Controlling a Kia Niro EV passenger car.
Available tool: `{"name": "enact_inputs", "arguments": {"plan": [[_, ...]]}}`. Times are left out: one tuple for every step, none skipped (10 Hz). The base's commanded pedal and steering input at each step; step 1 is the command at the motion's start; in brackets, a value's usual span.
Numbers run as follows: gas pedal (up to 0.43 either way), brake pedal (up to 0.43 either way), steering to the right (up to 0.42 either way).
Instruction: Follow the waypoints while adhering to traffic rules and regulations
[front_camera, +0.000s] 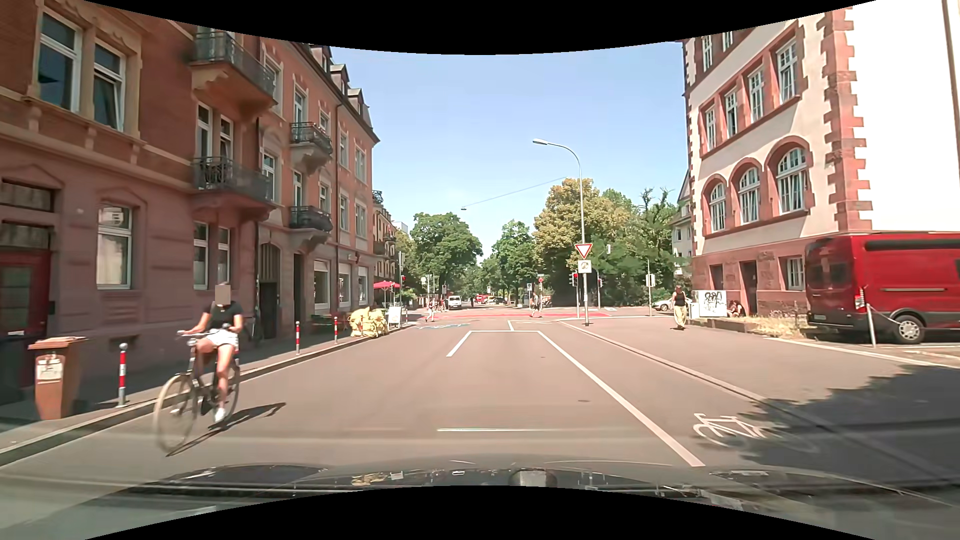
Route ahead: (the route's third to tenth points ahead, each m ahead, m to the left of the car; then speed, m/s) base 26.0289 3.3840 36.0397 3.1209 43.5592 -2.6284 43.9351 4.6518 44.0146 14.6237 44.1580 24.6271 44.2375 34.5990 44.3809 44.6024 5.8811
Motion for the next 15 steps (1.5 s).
{"name": "enact_inputs", "arguments": {"plan": [[0.000,0.140,0.004],[0.000,0.146,0.003],[0.000,0.146,0.002],[0.000,0.152,0.000],[0.000,0.152,0.000],[0.000,0.159,0.000],[0.000,0.159,0.000],[0.000,0.165,0.000],[0.000,0.171,0.000],[0.000,0.177,0.000],[0.000,0.177,0.000],[0.000,0.183,0.000],[0.000,0.189,0.000],[0.000,0.189,0.000],[0.000,0.189,0.000]]}}
